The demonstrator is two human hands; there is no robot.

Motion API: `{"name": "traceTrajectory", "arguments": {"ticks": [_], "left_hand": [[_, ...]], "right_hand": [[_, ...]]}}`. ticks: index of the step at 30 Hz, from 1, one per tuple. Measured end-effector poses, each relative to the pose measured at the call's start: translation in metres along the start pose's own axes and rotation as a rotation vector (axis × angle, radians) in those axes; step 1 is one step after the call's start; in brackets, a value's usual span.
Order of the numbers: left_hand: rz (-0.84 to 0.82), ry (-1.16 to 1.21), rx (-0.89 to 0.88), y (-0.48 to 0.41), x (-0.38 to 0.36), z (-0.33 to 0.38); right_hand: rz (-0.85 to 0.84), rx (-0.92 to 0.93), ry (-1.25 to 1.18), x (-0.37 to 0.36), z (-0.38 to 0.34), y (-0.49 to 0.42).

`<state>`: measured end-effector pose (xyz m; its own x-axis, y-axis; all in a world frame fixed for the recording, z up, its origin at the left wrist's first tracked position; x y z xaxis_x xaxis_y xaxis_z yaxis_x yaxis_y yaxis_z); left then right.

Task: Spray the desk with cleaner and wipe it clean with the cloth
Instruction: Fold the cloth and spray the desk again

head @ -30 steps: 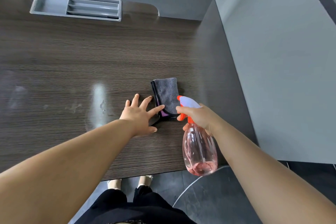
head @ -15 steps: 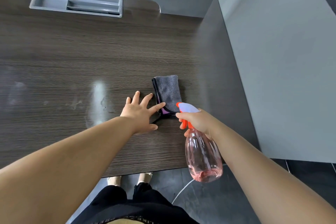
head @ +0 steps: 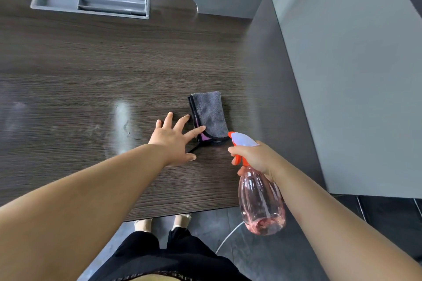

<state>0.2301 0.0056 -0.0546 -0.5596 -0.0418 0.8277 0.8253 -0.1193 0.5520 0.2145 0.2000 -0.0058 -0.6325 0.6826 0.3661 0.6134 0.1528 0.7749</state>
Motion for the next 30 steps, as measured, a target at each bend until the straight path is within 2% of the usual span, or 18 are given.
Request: {"name": "traceTrajectory", "arguments": {"ticks": [10, 19, 26, 30], "left_hand": [[-0.009, 0.006, 0.007, 0.0, 0.001, 0.0], [-0.006, 0.002, -0.002, -0.001, 0.001, 0.0], [-0.004, 0.009, -0.006, -0.001, 0.001, 0.0], [-0.002, 0.003, -0.003, 0.0, 0.0, 0.0]], "right_hand": [[-0.06, 0.117, 0.026, -0.009, -0.042, -0.019], [-0.007, 0.2, -0.017, -0.01, -0.076, -0.035], [0.095, 0.114, -0.117, 0.007, -0.07, -0.039], [0.08, 0.128, -0.125, 0.013, -0.061, -0.038]]}}
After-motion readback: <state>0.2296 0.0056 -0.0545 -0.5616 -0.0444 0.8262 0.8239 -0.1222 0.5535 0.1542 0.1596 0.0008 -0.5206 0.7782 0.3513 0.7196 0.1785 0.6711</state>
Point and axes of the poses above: each hand's wrist, its own y-axis away from the middle knuckle, its own x-axis out of the back of the hand, z = x × y, the point moved 5 cm from there along -y, towards the middle knuckle, and after that the axes turned 3 degrees about y, right-handed, at the moved point
